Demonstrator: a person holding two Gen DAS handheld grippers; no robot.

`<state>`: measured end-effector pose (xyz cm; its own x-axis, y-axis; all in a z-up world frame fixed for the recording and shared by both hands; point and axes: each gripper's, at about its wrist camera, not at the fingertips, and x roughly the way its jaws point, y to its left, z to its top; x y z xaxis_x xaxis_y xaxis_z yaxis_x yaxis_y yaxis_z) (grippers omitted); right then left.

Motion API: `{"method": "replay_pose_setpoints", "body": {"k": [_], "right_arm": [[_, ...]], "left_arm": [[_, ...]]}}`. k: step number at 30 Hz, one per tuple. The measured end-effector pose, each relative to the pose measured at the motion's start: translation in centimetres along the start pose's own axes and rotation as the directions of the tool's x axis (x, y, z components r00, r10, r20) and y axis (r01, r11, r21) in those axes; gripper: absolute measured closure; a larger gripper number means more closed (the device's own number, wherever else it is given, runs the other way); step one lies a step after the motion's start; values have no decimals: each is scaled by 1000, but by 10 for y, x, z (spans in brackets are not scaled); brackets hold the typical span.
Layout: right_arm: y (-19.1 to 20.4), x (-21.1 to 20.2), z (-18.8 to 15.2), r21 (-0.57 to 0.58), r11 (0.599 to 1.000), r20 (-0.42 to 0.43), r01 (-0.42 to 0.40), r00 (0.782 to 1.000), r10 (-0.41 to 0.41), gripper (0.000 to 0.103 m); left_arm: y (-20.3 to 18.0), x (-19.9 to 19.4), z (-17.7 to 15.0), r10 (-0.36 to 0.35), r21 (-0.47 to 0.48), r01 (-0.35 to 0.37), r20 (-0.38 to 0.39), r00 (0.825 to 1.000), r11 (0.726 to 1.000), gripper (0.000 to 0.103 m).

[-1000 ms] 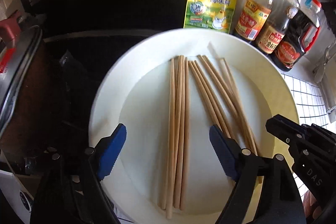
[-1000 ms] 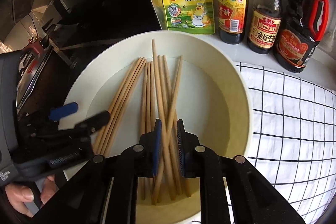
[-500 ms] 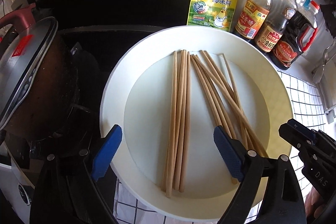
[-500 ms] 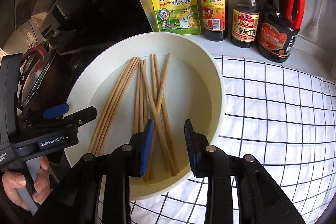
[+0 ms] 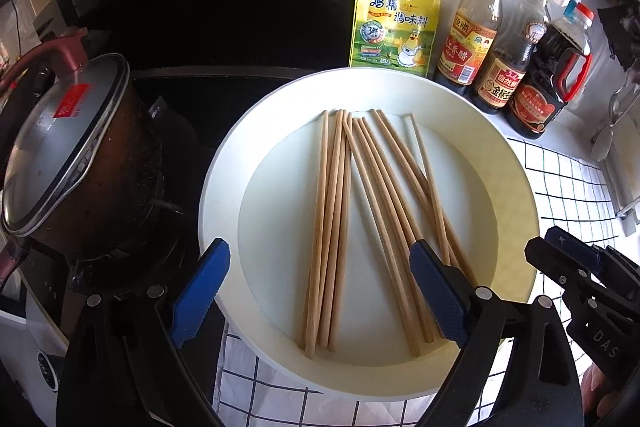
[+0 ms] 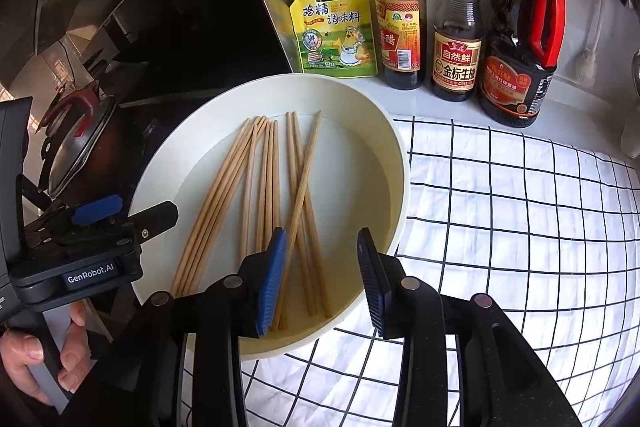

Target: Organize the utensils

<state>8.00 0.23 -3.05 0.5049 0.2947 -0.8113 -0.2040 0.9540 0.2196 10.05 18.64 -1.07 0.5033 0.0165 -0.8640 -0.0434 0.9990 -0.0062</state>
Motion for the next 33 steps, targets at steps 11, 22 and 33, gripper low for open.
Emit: {"method": "replay_pose_setpoints", "body": {"k": [11,22,33], "right_arm": [[1,-5,-1,-21,1000,10,1,1000,-1,56],[-3,-13,-4,-25,999,11,21,1000,-21,52],[-2,-23,-10,-40,999,24,28,999,-27,49]], "left_arm": [[2,-4,-3,18,-10,-17,7,1000,1000,9],[-1,-11,-6,18,-10,-18,27,999,1000,8],[-5,-22,-9,27,-8,-26,56,998,1000,7]]}}
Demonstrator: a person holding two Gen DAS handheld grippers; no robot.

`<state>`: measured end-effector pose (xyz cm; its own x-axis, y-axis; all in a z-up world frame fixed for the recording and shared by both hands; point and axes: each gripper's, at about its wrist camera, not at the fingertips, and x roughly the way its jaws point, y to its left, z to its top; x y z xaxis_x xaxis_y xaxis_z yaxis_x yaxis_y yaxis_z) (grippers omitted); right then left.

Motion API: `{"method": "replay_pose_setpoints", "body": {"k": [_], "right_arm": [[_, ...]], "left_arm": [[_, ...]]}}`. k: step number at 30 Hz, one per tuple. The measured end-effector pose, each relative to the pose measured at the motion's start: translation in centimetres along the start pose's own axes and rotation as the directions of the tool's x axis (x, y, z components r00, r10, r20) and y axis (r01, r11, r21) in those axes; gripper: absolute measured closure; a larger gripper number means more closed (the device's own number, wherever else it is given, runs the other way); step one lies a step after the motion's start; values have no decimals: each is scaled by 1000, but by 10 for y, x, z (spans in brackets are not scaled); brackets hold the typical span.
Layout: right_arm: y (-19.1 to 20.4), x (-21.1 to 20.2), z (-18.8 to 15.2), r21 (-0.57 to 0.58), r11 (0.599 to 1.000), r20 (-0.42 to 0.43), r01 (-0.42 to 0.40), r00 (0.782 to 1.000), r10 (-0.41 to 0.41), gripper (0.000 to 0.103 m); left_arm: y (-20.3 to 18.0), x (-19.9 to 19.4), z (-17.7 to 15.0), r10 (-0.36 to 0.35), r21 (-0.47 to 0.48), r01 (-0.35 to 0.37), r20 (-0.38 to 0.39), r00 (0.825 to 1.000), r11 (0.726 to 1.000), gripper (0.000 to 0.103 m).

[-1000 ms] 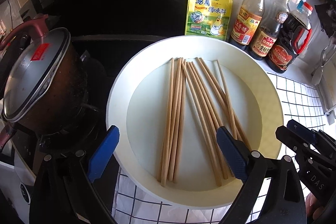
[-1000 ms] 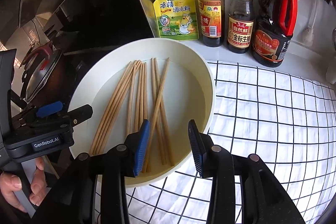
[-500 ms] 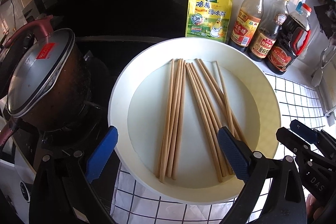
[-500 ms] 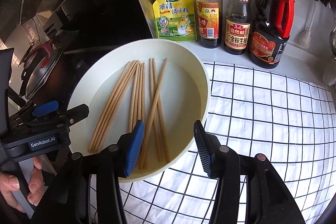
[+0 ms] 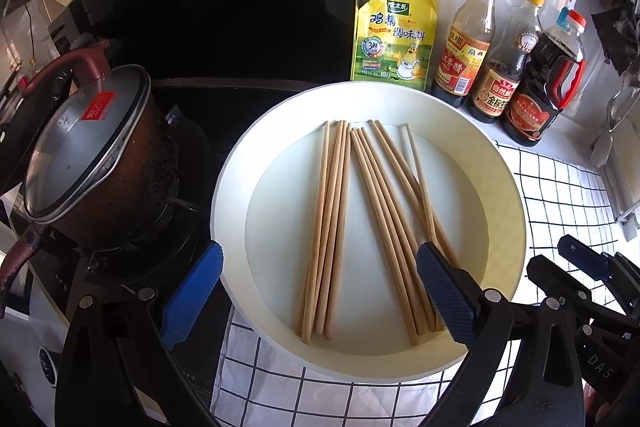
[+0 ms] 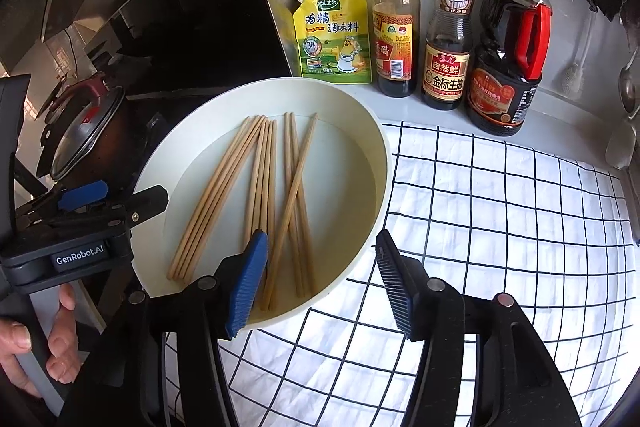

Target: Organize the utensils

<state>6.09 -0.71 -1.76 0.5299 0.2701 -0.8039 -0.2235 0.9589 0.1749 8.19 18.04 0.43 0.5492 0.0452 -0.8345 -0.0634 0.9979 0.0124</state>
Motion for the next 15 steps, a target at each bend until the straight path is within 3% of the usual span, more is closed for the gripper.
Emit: {"method": "replay_pose_setpoints", "body": {"k": [15], "right_arm": [[2,-3,-5,-9,1000,-7,-28,1000,28,47]], "left_arm": [[4,-15,-7,9,-41,-7,41,999,999,7]]}}
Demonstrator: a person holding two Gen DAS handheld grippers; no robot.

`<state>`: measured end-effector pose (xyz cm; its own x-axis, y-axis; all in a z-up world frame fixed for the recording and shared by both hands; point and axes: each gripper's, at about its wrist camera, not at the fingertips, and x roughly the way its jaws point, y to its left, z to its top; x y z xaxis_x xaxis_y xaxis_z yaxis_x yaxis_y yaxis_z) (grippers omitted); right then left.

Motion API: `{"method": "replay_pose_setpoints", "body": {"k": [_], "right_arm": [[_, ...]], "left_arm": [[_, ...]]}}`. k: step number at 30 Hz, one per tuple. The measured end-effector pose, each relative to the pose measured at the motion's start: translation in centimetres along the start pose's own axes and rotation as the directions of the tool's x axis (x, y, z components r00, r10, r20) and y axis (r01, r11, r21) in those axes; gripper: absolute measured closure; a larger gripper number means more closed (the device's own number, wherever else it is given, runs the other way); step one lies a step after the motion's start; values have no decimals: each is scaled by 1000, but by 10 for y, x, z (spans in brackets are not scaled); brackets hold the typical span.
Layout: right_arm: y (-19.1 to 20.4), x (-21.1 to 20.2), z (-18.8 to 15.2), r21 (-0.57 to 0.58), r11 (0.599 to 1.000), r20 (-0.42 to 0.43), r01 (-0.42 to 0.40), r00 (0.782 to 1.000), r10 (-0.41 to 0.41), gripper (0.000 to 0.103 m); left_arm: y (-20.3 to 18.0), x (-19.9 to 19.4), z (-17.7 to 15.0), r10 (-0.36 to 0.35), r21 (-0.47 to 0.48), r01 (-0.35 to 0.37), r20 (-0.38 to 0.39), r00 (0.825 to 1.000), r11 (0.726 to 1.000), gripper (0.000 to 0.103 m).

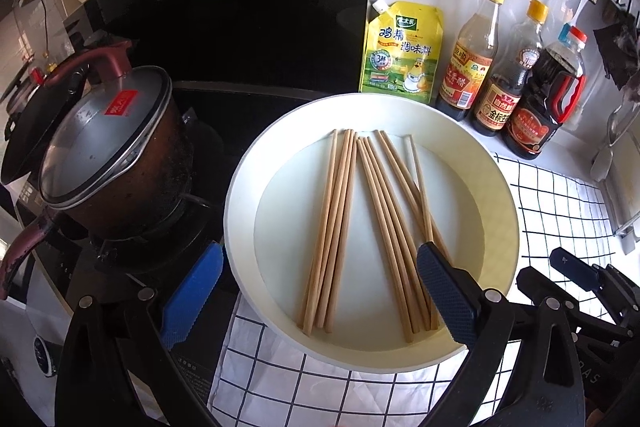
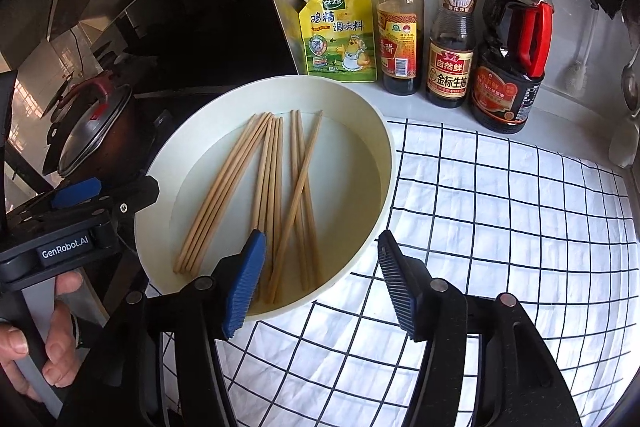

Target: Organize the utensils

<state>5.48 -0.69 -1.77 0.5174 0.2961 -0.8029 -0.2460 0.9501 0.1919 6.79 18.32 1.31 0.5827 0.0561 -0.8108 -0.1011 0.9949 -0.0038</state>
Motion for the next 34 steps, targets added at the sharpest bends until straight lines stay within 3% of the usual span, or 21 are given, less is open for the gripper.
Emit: {"method": "replay_pose_setpoints", "body": {"k": [13,34], "right_arm": [[1,-1,0,-12,1000,-3,-11,1000,11,47],[-4,-1,-6,-10,1000,-5,-11,1000,11,47]], "left_arm": [[0,-2,-3,37,-5,-37,-7,999,999,7],[-5,0,-4,38,-12,-38,-32,999,999,6]]}}
